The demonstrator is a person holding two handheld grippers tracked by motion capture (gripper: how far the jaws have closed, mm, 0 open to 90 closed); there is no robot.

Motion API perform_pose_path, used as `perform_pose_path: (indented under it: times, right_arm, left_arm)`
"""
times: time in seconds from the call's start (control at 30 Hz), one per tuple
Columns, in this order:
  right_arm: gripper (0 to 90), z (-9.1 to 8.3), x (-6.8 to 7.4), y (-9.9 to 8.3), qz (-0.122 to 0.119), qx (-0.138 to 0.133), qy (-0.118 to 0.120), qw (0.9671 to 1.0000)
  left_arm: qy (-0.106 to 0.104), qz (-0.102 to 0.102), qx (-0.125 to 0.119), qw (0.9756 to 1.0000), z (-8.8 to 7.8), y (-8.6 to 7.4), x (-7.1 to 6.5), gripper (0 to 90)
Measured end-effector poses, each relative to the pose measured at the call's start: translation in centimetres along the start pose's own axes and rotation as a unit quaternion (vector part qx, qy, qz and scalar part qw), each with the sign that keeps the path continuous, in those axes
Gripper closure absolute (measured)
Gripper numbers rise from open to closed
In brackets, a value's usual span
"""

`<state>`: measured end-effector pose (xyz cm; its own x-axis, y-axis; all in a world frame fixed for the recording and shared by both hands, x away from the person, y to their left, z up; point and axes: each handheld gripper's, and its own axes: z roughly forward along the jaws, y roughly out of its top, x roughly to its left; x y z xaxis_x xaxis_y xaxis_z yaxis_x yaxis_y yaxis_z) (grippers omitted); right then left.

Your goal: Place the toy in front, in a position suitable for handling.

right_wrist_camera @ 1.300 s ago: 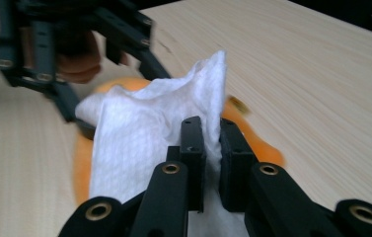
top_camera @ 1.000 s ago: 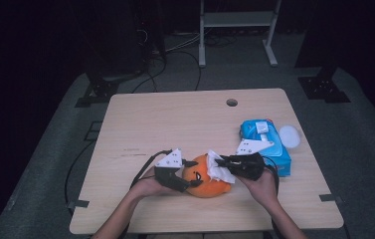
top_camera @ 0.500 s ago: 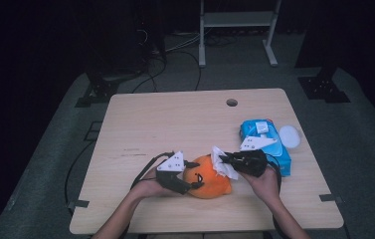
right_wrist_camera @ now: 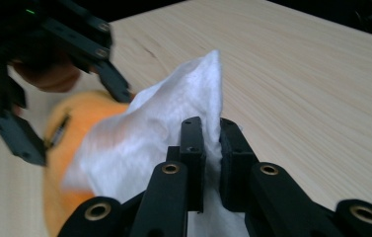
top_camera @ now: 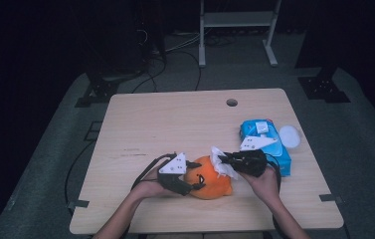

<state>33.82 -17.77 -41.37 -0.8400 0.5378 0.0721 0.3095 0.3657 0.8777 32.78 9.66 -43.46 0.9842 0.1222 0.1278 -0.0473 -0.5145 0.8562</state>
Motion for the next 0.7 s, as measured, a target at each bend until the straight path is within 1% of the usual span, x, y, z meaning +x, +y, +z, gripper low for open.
perform_pose_path:
  times: [0.07, 0.13, 0.2, 0.23, 0.33, 0.4, 0.43, 0.47, 0.53, 0.57, 0.63, 0.67, 0.7]
  right_arm:
    - [82.0, 0.3, 0.6, 0.4, -0.011, 0.0, 0.005, 0.9999]
    - [82.0, 0.4, 0.6, 0.4, -0.014, 0.002, 0.005, 0.9999]
    - [81.9, 0.3, 0.1, 0.2, -0.007, 0.006, 0.003, 1.0]
    - [81.9, 0.3, -0.2, -0.1, -0.003, 0.007, -0.001, 1.0]
    - [81.9, 0.0, -1.2, -1.0, 0.018, 0.013, -0.007, 0.9997]
    - [81.9, -0.2, -1.5, -1.4, 0.029, 0.014, -0.008, 0.9995]
    - [81.9, -0.3, -1.4, -1.4, 0.028, 0.014, -0.006, 0.9995]
    - [82.0, -0.4, -1.1, -1.4, 0.023, 0.015, -0.006, 0.9996]
    - [81.9, -0.4, -0.4, -1.2, 0.015, 0.014, 0.003, 0.9998]
    - [81.9, -0.3, 0.2, -0.9, 0.007, 0.012, 0.014, 0.9998]
    - [81.9, -0.1, 1.1, -0.5, -0.004, 0.009, 0.027, 0.9996]
    - [81.9, -0.1, 1.4, -0.4, -0.013, 0.008, 0.032, 0.9994]
    - [81.9, 0.0, 1.7, -0.3, -0.018, 0.009, 0.033, 0.9993]
  left_arm:
    - [0.0, 0.002, 0.002, 1.0, 0.0, 0.0, 0.0, 34.7]
    - [-0.001, -0.007, -0.002, 1.0, -0.1, -0.2, 0.1, 34.8]
    - [-0.001, -0.015, -0.001, 0.9999, -0.2, -0.4, 0.4, 34.8]
    - [0.001, -0.022, -0.002, 0.9998, -0.3, -0.5, 0.5, 34.8]
    - [0.006, -0.048, -0.003, 0.9988, -0.6, -1.0, 1.0, 34.9]
    - [0.01, -0.064, -0.004, 0.9979, -0.8, -1.3, 1.5, 35.0]
    - [0.013, -0.071, -0.004, 0.9974, -0.9, -1.5, 1.7, 35.1]
    - [0.017, -0.08, -0.006, 0.9966, -1.1, -1.7, 1.9, 35.1]
    - [0.027, -0.102, -0.009, 0.9944, -1.3, -2.1, 2.4, 35.1]
    - [0.029, -0.108, -0.009, 0.9937, -1.4, -2.2, 2.5, 35.1]
    - [0.036, -0.122, -0.012, 0.9918, -1.5, -2.5, 2.9, 35.1]
    - [0.039, -0.127, -0.012, 0.9911, -1.6, -2.5, 3.0, 35.1]
    - [0.041, -0.13, -0.013, 0.9906, -1.6, -2.6, 3.1, 35.1]
